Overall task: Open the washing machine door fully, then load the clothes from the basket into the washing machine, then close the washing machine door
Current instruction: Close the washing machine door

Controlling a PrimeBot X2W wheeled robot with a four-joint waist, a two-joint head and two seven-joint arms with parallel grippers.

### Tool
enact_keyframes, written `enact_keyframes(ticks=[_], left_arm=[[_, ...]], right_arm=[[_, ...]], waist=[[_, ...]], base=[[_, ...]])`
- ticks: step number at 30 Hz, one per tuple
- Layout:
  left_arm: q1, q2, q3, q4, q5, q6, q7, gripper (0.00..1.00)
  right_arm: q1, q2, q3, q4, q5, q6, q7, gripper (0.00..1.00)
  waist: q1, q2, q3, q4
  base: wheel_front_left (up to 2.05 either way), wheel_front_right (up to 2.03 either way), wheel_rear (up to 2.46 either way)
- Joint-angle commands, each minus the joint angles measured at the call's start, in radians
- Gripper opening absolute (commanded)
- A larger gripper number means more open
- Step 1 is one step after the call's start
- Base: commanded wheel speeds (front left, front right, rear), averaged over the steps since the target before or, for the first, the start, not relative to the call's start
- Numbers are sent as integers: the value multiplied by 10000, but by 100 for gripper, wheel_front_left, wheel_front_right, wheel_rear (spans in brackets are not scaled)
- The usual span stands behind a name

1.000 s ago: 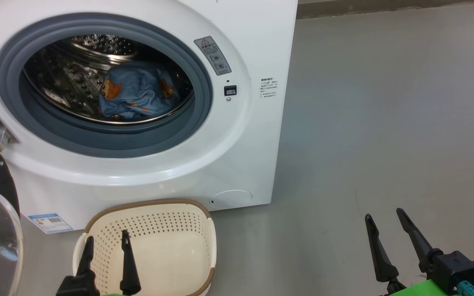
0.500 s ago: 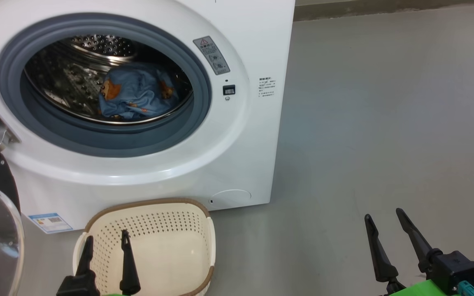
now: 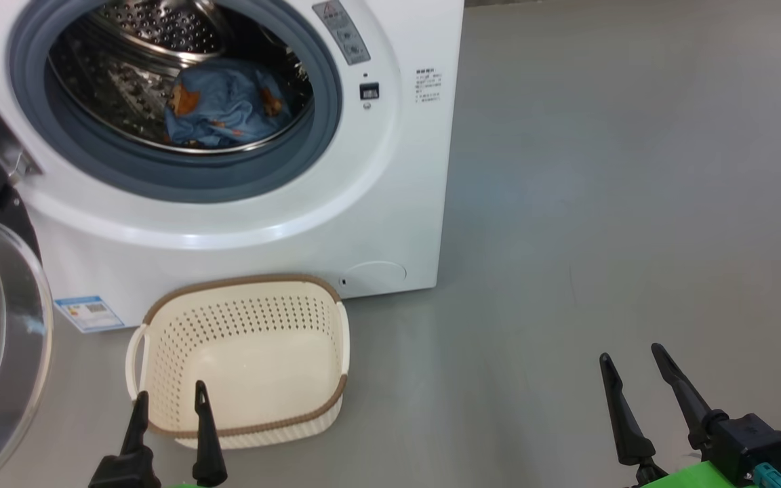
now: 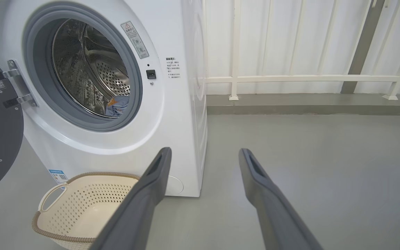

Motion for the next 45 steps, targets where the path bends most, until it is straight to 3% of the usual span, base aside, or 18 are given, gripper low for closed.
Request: enact_keyframes(ticks=[1, 15, 21, 30, 37, 38, 45], left_arm=[[-318, 114, 351, -212, 30, 64, -65, 100], [-459, 114, 268, -201, 53, 58, -65, 100], [-544, 114, 139, -360, 81, 161, -65, 100], [-408, 114, 119, -629, 12, 348, -65, 100], [-273, 114, 154, -977, -179, 572, -65, 100], [-243, 114, 147, -1074, -277, 627, -65, 100], [-81, 114, 212, -1200, -489, 799, -65, 100]], right_arm=[[-174, -48, 243, -269, 11, 16, -49, 100], [-315, -47, 212, -264, 34, 16, -49, 100], [-326, -47, 141, -307, -38, 16, -49, 100], [-470, -126, 340, -332, -162, 16, -49, 100], [-686, -410, 574, -349, -176, 16, -49, 100], [-727, -496, 611, -364, -194, 16, -49, 100], [-802, -646, 748, -425, -233, 16, -49, 100]], waist=[[0, -1, 23, 6], [0, -1, 209, 90], [0, -1, 208, 603], [0, -1, 128, 2079], [0, -1, 178, 3822], [0, -1, 164, 4318], [0, -1, 29, 5747]], base=[[-104, 104, 0], [-25, 25, 0], [0, 0, 0], [0, 0, 0], [0, 0, 0], [0, 0, 0], [0, 0, 0]])
